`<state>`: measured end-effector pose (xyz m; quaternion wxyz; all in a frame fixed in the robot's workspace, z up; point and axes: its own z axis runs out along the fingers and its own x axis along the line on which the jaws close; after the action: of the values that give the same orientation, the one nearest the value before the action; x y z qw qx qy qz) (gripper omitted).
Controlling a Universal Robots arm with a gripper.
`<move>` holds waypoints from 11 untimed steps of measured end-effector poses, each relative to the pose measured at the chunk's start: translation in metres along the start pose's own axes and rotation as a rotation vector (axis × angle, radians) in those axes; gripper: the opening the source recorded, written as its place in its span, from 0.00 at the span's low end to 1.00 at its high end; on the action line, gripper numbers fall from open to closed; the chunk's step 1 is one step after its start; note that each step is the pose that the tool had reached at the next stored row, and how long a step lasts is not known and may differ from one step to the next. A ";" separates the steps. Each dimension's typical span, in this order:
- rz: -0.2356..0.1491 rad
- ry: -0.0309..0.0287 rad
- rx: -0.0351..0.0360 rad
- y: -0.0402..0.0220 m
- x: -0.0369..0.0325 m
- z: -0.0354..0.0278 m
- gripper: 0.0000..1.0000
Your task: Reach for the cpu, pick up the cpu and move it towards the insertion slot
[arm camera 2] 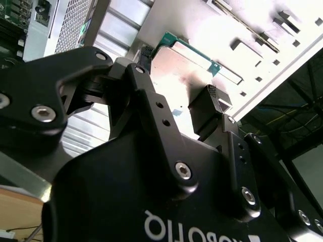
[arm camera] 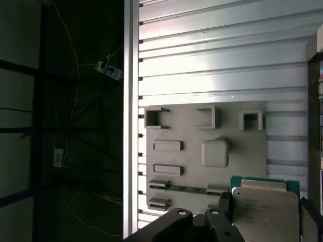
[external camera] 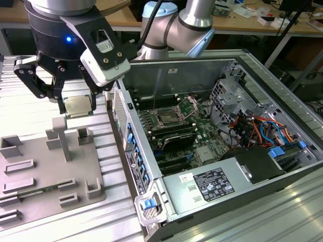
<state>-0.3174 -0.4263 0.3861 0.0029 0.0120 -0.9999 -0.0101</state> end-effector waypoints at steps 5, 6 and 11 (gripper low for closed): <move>0.000 -0.0005 -0.0001 -0.0001 -0.0070 0.0000 0.55; 0.000 -0.0006 0.0000 -0.0001 -0.0086 0.0000 0.55; 0.000 -0.0007 0.0001 -0.0002 -0.0196 -0.0001 0.55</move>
<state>-0.2979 -0.4260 0.3861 0.0025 0.0121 -0.9999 -0.0101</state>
